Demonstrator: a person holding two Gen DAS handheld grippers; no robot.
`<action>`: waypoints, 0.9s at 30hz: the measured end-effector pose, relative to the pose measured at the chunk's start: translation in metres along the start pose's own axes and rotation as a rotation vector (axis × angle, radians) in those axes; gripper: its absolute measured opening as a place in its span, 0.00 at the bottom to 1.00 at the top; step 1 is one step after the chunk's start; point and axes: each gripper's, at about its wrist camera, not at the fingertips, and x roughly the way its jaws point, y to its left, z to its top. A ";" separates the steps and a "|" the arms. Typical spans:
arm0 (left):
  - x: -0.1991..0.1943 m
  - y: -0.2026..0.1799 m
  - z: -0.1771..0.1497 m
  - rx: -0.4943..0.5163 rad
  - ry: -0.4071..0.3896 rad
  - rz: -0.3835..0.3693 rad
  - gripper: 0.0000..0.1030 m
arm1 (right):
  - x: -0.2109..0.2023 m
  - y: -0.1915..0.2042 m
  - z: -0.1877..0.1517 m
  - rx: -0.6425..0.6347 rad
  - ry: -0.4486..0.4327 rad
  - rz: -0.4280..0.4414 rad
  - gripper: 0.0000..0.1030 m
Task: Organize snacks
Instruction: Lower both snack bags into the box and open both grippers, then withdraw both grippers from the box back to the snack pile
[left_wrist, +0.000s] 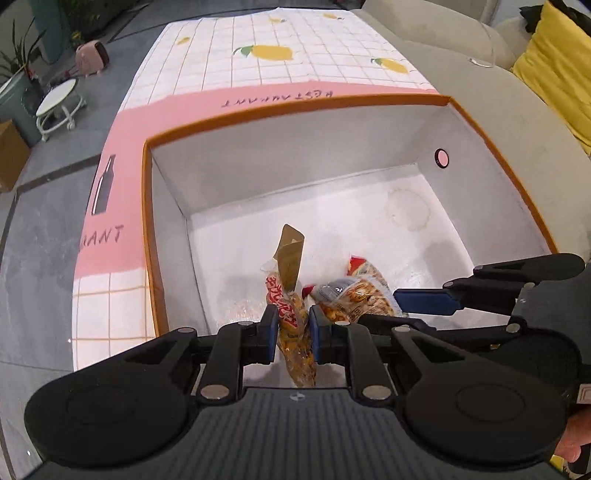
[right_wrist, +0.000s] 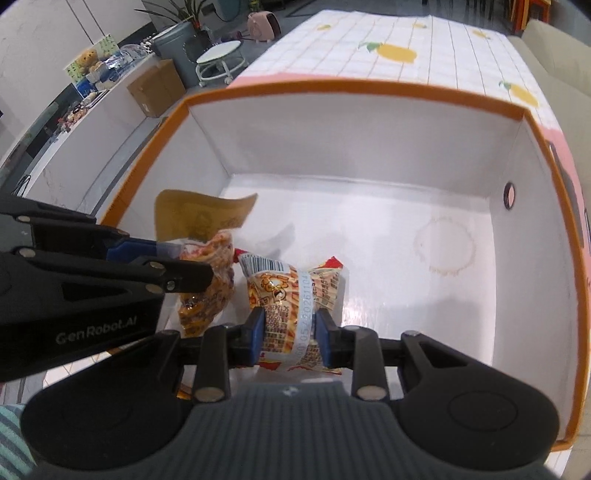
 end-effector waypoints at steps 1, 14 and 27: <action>0.000 0.000 -0.001 -0.006 -0.002 -0.002 0.19 | 0.000 0.000 -0.001 0.006 0.004 0.003 0.28; -0.004 0.002 -0.007 -0.066 -0.028 -0.002 0.20 | 0.007 0.010 0.010 -0.025 0.019 -0.047 0.41; -0.039 0.002 -0.019 -0.100 -0.121 -0.032 0.20 | -0.026 0.015 0.001 -0.072 -0.045 -0.110 0.64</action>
